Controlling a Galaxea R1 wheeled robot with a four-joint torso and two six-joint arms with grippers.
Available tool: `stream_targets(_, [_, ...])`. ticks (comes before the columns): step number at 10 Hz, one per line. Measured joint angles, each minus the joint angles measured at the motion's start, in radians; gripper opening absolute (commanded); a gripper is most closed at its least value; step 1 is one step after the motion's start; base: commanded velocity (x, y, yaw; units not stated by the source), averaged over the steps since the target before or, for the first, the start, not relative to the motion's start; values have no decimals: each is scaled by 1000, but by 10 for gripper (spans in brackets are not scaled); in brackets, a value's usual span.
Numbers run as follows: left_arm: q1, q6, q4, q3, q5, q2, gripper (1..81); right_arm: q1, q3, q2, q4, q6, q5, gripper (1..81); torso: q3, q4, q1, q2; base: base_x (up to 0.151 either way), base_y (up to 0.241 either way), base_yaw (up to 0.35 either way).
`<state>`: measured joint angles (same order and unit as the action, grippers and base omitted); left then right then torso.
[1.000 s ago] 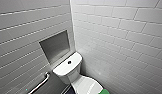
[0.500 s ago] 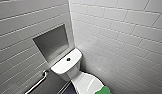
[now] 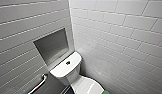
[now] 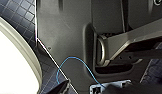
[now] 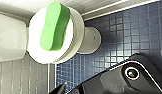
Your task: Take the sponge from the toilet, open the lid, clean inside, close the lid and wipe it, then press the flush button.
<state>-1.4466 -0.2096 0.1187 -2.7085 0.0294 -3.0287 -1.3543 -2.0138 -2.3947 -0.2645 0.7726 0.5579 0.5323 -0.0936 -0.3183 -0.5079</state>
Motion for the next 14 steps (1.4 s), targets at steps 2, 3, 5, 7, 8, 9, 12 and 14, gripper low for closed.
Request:
stream_targets(2, [-1,0,0,0,0,-2,811,37,2,-12,-1,3,-21,811,0,0,-48,-76,0,0,0])
stream_targets(3, [-4,0,0,0,0,-2,811,61,2,-13,-1,3,-44,811,0,0,-71,-114,0,0,0])
stream_targets(5, [-12,0,0,0,-3,-1,811,110,-29,-39,0,11,-83,811,0,0,-118,-189,0,0,0])
stream_targets(7, [-13,0,0,0,-1,-2,811,128,-78,-84,-1,15,-123,811,7,0,-159,-256,0,0,0])
stream_targets(8, [-14,0,0,0,0,-2,811,122,-111,-95,-1,16,-132,811,26,0,-175,-283,0,0,0])
stream_targets(9, [-18,0,0,0,-3,-2,811,113,-141,-104,-1,19,-140,811,57,0,-196,-316,0,0,0])
stream_targets(12, [-14,0,0,0,-3,-2,811,117,-164,-123,-1,22,-143,811,139,0,-260,-418,0,0,0])
stream_targets(14, [-10,0,0,0,0,-2,811,124,-164,-123,-1,31,-145,811,153,0,-298,-480,0,0,0])
